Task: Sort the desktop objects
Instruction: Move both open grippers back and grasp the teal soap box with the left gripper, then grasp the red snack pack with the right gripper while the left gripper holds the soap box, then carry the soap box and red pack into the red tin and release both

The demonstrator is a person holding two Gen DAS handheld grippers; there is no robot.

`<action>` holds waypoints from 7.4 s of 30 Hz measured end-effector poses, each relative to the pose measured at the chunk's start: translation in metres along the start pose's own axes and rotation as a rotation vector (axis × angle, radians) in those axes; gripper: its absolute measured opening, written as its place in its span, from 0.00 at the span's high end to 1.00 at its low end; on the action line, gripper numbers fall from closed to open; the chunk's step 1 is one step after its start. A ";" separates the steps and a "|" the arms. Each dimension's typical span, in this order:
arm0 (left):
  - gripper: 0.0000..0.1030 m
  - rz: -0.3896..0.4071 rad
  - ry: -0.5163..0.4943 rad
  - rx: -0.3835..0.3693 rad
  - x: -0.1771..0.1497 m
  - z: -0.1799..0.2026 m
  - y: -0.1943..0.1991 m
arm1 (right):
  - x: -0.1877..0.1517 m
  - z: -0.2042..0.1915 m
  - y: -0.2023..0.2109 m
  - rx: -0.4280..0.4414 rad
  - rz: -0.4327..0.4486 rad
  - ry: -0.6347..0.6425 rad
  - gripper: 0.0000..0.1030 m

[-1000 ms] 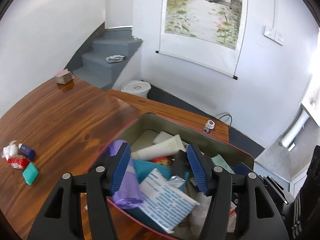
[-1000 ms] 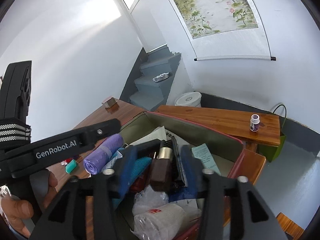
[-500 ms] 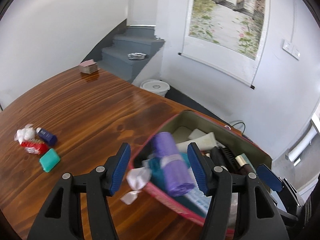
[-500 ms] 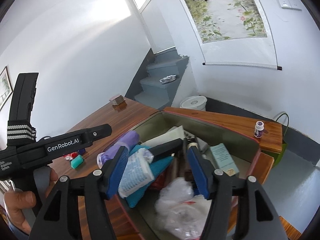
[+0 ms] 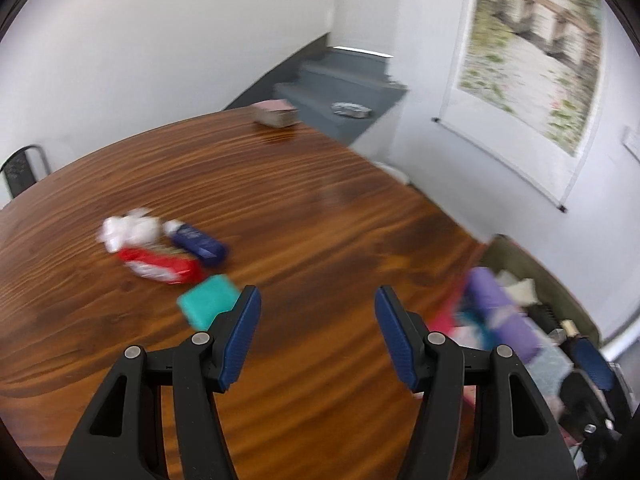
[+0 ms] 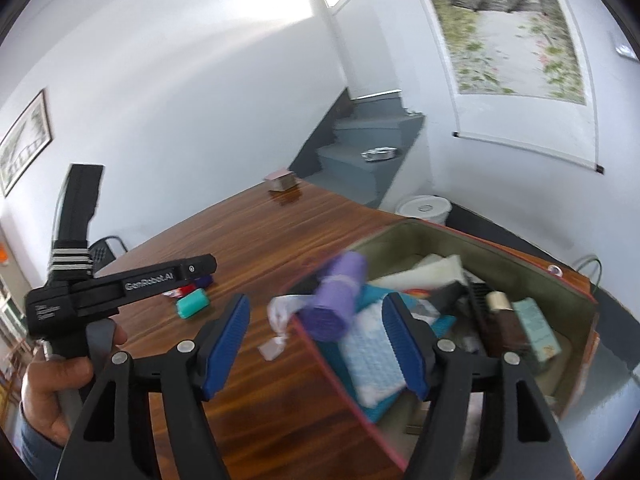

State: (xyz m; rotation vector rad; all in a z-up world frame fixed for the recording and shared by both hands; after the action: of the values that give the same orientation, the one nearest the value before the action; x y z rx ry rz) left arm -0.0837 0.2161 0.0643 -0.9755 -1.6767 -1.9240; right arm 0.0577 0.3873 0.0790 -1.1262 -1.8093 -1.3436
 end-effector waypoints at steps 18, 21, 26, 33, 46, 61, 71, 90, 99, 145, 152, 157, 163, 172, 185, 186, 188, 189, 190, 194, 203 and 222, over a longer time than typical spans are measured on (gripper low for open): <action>0.39 -0.094 0.089 0.096 -0.012 -0.077 -0.063 | -0.025 -0.057 -0.054 0.124 -0.128 0.082 0.24; 0.39 -0.116 0.092 0.104 -0.014 -0.075 -0.073 | -0.029 -0.059 -0.058 0.135 -0.141 0.085 0.24; 0.39 -0.120 0.105 0.109 -0.013 -0.073 -0.085 | -0.035 -0.062 -0.063 0.153 -0.158 0.094 0.24; 0.32 -0.116 0.104 0.118 -0.010 -0.071 -0.098 | -0.038 -0.065 -0.068 0.164 -0.171 0.107 0.24; 0.32 -0.139 -0.002 0.128 -0.015 -0.062 -0.108 | -0.041 -0.068 -0.074 0.181 -0.191 0.105 0.24; 0.41 -0.093 0.039 0.169 -0.017 -0.088 -0.075 | -0.035 -0.081 -0.083 0.187 -0.220 0.138 0.24; 0.41 -0.087 0.130 0.273 -0.031 -0.166 -0.051 | -0.017 -0.123 -0.143 0.234 -0.303 0.211 0.24; 0.41 -0.092 0.206 0.350 -0.055 -0.249 -0.023 | -0.020 -0.178 -0.284 0.364 -0.483 0.220 0.24; 0.41 -0.089 0.210 0.332 -0.053 -0.248 -0.021 | -0.027 -0.197 -0.293 0.462 -0.562 0.279 0.24; 0.41 0.005 0.097 0.212 -0.040 -0.173 0.013 | -0.032 -0.170 -0.155 0.319 -0.287 0.240 0.70; 0.41 0.015 0.039 0.159 -0.039 -0.131 0.016 | -0.028 -0.128 -0.109 0.241 -0.209 0.165 0.70; 0.41 0.033 0.002 0.108 -0.036 -0.094 0.022 | -0.014 -0.096 -0.070 0.178 -0.125 0.140 0.70; 0.41 0.040 -0.043 0.020 -0.031 -0.041 0.026 | -0.002 -0.047 -0.030 0.087 -0.047 0.080 0.70; 0.41 0.060 -0.151 -0.070 -0.021 0.049 0.030 | 0.005 0.036 0.021 -0.049 0.041 -0.037 0.70; 0.41 0.074 -0.292 -0.165 -0.015 0.157 0.033 | -0.003 0.105 0.047 -0.101 0.064 -0.137 0.69; 0.41 0.074 -0.299 -0.170 -0.014 0.163 0.033 | -0.003 0.106 0.047 -0.104 0.065 -0.140 0.69; 0.41 0.074 -0.309 -0.179 -0.014 0.171 0.033 | -0.004 0.112 0.049 -0.108 0.066 -0.149 0.69; 0.41 0.074 -0.312 -0.182 -0.013 0.175 0.033 | -0.004 0.115 0.050 -0.110 0.066 -0.153 0.69; 0.41 0.074 -0.318 -0.187 -0.012 0.180 0.033 | -0.003 0.117 0.049 -0.112 0.067 -0.157 0.69; 0.40 0.079 -0.332 -0.207 -0.009 0.193 0.033 | -0.003 0.124 0.050 -0.122 0.070 -0.169 0.69; 0.40 0.042 -0.359 -0.263 -0.010 0.216 0.025 | -0.003 0.129 0.048 -0.093 0.052 -0.179 0.67; 0.33 0.085 -0.227 -0.263 -0.001 0.166 0.036 | -0.002 0.099 0.036 -0.050 0.014 -0.120 0.67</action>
State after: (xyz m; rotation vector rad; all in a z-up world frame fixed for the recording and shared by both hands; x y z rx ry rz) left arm -0.0187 0.3707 0.0940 -1.3881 -1.4918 -2.0776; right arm 0.0916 0.4860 0.0637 -1.2684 -1.8576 -1.3454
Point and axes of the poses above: each gripper's, at about its wrist camera, not at the fingertips, and y roughly against the way its jaws point, z to its right, x to its top, the point moved 3 cm from there along -y, roughly the way its jaws point, and after that the axes turned 6 degrees about x, right-handed, at the moved point
